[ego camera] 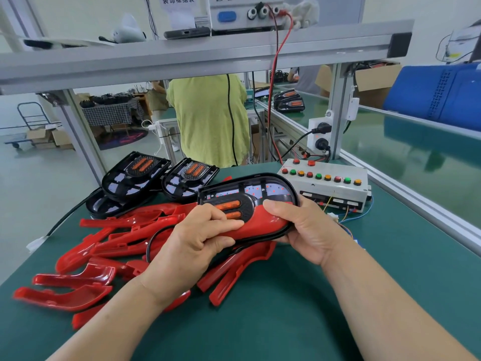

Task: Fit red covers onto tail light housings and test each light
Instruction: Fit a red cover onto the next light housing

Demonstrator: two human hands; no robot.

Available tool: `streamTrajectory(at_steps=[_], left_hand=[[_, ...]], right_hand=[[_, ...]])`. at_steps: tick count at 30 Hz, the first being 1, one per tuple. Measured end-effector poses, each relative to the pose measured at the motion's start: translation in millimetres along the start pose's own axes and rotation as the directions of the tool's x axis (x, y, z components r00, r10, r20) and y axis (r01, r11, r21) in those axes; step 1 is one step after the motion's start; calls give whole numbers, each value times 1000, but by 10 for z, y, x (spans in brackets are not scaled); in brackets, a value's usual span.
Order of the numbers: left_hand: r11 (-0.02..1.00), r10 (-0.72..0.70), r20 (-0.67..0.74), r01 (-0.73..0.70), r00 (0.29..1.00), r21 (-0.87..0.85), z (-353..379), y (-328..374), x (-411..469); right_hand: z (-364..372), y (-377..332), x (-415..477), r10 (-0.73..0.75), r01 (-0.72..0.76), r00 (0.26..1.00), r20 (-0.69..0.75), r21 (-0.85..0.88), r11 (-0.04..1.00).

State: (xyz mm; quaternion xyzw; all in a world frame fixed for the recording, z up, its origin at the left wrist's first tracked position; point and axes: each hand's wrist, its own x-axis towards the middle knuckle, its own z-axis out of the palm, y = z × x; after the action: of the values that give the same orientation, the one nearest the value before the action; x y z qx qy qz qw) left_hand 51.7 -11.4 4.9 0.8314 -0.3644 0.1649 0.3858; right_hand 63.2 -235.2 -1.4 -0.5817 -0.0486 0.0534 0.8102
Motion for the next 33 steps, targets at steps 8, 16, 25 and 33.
streamTrajectory(at_steps=[8,16,25,33], left_hand=[[988,-149,10,149,989,-48,49,-23,-18],[658,-672,13,605,740,-447,-109,-26,105],[204,-620,379,607,687,-768,-22,-3,114],[191,-667,278,519,691,-833,23,1,138]], right_hand=[[10,27,32,-24,26,996,-89,20,999],[-76,-24,45,1,20,997,-81,259,966],[-47,-9,33,-3,15,998,-63,198,980],[-15,27,46,-15,31,997,-82,203,979]])
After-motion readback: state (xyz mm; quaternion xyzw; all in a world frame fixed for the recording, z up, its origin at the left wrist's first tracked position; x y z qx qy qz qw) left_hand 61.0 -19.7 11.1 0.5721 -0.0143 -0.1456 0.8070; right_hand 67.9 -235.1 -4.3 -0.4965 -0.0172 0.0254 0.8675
